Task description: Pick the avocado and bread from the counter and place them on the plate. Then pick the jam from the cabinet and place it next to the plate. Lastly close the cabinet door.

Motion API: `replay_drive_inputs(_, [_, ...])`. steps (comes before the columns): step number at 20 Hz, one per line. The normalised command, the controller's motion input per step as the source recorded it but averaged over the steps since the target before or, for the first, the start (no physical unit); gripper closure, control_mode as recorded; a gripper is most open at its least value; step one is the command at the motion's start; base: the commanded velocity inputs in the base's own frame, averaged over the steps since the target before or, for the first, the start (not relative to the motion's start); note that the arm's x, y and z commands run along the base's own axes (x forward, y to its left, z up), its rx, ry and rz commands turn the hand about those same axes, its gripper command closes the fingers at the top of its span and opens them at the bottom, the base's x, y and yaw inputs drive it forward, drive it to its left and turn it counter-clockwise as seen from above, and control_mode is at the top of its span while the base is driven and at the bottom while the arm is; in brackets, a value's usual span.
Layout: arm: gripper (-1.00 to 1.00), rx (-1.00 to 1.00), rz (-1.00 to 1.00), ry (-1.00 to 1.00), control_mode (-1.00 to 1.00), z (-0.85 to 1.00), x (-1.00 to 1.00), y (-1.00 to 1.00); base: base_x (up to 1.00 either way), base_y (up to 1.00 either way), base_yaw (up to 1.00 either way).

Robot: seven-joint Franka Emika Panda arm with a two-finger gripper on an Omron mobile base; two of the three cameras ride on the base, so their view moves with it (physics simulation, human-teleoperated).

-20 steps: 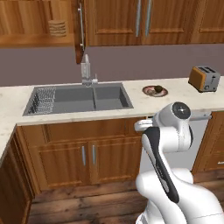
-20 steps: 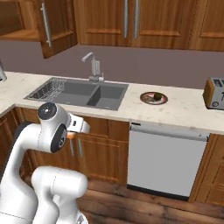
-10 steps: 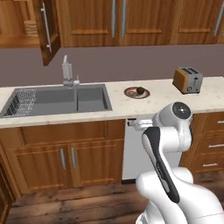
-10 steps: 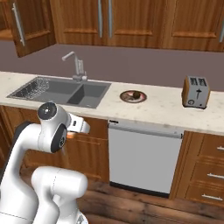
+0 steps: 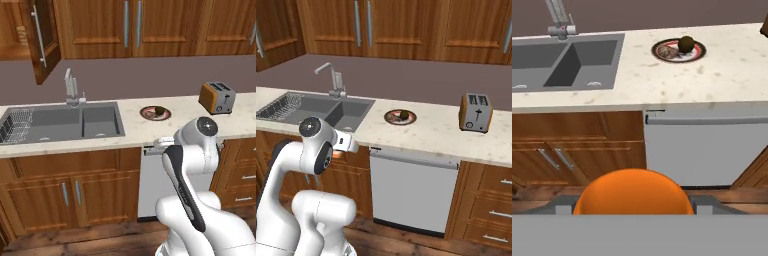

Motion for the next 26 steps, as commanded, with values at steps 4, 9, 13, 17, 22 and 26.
replay_drive_inputs(4, [1.0,0.0,0.0,0.0,1.0,0.0,0.0,0.0,0.46,-0.33,0.0])
replay_drive_inputs(9, [1.0,0.0,0.0,0.0,1.0,0.0,0.0,0.0,0.33,-0.43,0.0])
replay_drive_inputs(13, [1.0,0.0,0.0,0.0,1.0,0.0,0.0,0.0,0.24,-0.45,0.0])
replay_drive_inputs(17, [1.0,0.0,0.0,0.0,1.0,0.0,0.0,0.0,0.32,-0.35,0.0])
replay_drive_inputs(22, [1.0,0.0,0.0,0.0,1.0,0.0,0.0,0.0,0.37,-0.22,0.0])
replay_drive_inputs(26, [1.0,0.0,0.0,0.0,1.0,0.0,0.0,0.0,0.41,-0.14,0.0])
